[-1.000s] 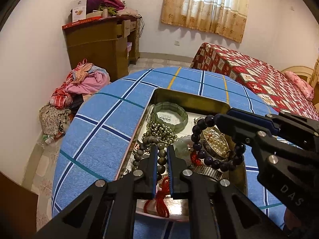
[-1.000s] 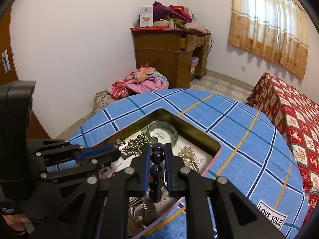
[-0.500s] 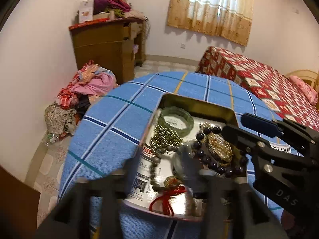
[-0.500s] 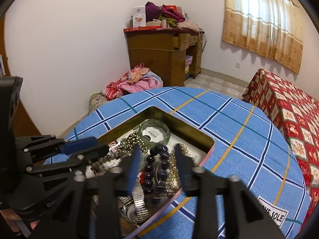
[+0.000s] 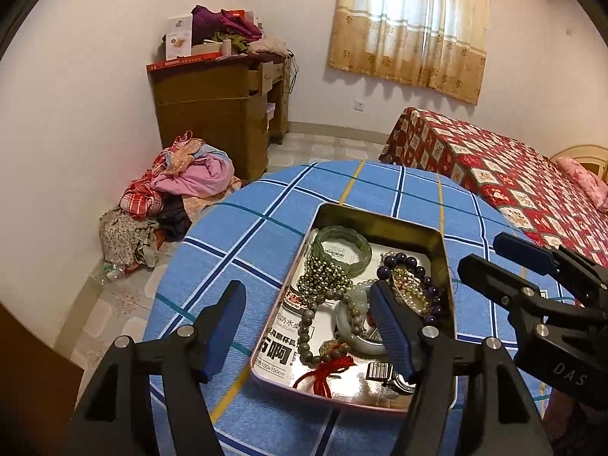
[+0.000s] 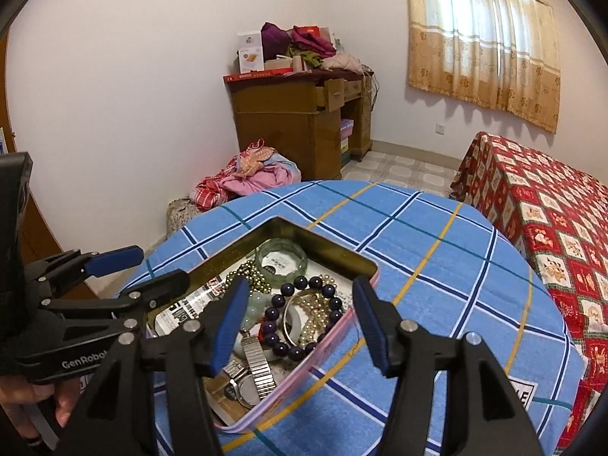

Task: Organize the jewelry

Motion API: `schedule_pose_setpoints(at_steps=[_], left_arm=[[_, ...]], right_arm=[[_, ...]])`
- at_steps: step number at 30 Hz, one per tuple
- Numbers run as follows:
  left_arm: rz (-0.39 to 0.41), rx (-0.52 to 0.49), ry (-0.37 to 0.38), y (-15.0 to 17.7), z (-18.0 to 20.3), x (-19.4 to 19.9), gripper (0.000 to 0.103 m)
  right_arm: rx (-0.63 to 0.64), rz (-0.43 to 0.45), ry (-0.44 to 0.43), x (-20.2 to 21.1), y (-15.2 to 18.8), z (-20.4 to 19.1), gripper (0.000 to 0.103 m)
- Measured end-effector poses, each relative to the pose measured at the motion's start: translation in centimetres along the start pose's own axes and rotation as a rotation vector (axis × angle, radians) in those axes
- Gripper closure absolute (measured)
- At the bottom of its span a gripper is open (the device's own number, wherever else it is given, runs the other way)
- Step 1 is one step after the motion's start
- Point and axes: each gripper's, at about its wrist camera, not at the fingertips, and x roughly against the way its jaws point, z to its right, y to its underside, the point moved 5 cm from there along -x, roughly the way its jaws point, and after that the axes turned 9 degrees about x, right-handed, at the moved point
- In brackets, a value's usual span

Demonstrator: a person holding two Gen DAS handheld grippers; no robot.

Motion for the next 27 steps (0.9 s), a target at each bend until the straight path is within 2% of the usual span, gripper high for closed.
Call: schedule_pose_setpoints(at_steps=[27], left_arm=[[0.005,0.007,-0.006,-0.31,-0.05,0.68,0.035]], right_arm=[[-0.007,0.019,0.001,0.94,-0.28,0.08,0.042]])
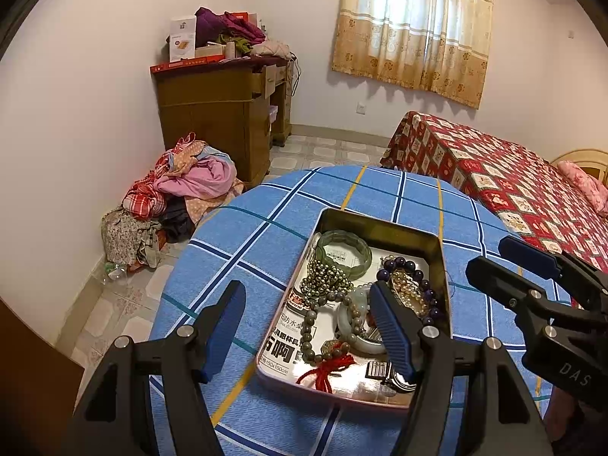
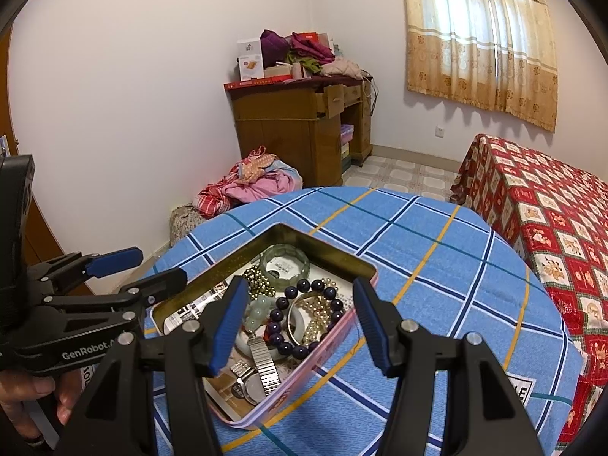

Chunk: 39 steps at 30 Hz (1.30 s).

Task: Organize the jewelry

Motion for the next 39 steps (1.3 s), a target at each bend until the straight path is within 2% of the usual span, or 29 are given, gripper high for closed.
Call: schedule_pose_setpoints(at_steps=[36,39], left_arm=[[-0.002,-0.014,-0.020,0.01,0.21,-0.26,0.035],[-0.004,-0.019,-0.031,0.03,0.14,-0.33,0.030]], right_arm=[[-0.006,0.002,0.004,0.18,0.25,0.46,0.039],[-0.008,0.001,0.004,0.20,0.50,0.61,0.038]])
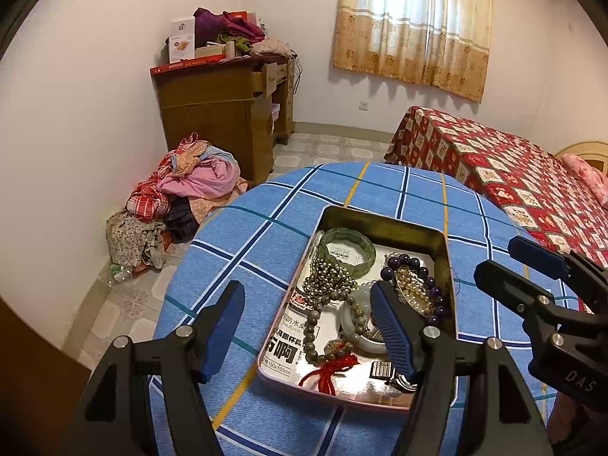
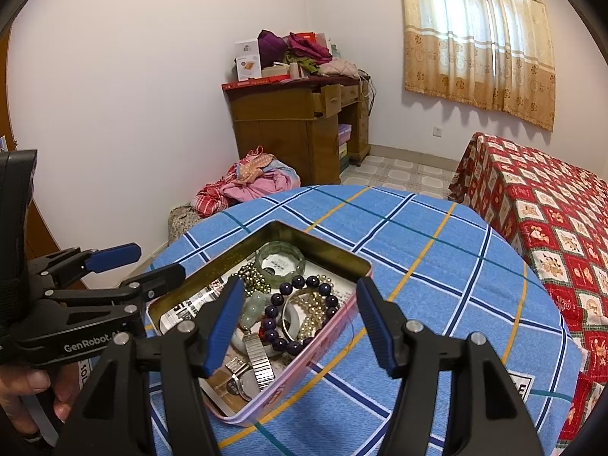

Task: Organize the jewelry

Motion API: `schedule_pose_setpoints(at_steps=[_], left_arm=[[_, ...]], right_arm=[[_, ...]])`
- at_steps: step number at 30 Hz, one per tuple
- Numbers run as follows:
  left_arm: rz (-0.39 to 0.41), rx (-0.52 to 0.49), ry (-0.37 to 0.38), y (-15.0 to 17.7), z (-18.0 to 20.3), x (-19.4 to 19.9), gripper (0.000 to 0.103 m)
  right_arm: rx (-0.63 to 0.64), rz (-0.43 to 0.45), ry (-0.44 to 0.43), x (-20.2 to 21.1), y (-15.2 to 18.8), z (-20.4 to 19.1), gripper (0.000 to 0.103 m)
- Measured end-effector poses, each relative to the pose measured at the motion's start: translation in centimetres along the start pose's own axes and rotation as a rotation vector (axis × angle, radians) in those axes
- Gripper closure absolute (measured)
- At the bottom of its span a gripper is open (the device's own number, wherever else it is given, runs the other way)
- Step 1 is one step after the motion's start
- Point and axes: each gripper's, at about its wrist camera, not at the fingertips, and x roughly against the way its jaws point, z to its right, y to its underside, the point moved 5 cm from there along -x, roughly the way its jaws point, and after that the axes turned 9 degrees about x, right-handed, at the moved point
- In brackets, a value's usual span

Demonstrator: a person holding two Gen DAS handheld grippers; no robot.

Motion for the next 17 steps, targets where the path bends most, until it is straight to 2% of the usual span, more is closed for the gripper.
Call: schedule_pose_setpoints(at_steps=[1,9,17], left_arm=[[0.002,-0.004,-0.006,0.09,0.05,0.00,0.026],[0.005,-0.009,-0.052,0.27,-0.04,-0.29,0.024],[0.023,-0.021,-0.042,0.25,0.10,-0.22,0.022]], right_arm=[[-0.001,-0.001,0.000,-0.02,0.05,0.07,0.038],[-0.005,-0.004,-0.001,-0.26,0.32,0.16,0.038],[-0.008,-0.006,-0.001,-0.36,0.68,0.13,0.038]])
